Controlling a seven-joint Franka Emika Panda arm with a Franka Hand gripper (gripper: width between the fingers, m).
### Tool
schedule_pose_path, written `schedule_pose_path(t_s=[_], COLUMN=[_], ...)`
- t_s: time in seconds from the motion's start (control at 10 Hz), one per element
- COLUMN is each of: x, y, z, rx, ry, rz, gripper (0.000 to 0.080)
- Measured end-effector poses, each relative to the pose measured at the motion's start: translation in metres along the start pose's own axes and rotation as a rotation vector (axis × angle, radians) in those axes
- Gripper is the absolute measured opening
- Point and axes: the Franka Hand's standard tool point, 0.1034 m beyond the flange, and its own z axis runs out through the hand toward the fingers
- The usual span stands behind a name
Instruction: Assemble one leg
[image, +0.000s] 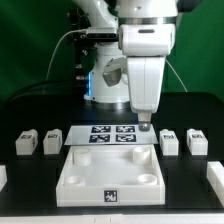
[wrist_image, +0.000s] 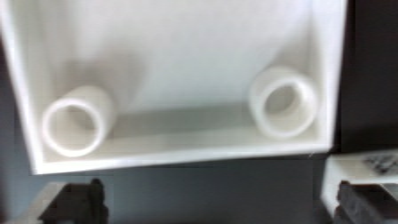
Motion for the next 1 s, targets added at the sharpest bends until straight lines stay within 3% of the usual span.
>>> schedule_pose_path(t_s=[0.2, 0.3, 0.6, 1.0], x=[-0.021, -0.028, -0.031, -0.032], y=[-0.014, -0.019, -0.031, -0.034], z=[0.024, 0.036, 0.064, 0.069], rx=[0.004, 0.021, 0.054, 0.065], ry=[0.011, 0.016, 0.026, 0.027], rz=[-0.028, -0.009, 0.017, 0.020], gripper=[0.0650, 0.0650, 0.0650, 0.0650])
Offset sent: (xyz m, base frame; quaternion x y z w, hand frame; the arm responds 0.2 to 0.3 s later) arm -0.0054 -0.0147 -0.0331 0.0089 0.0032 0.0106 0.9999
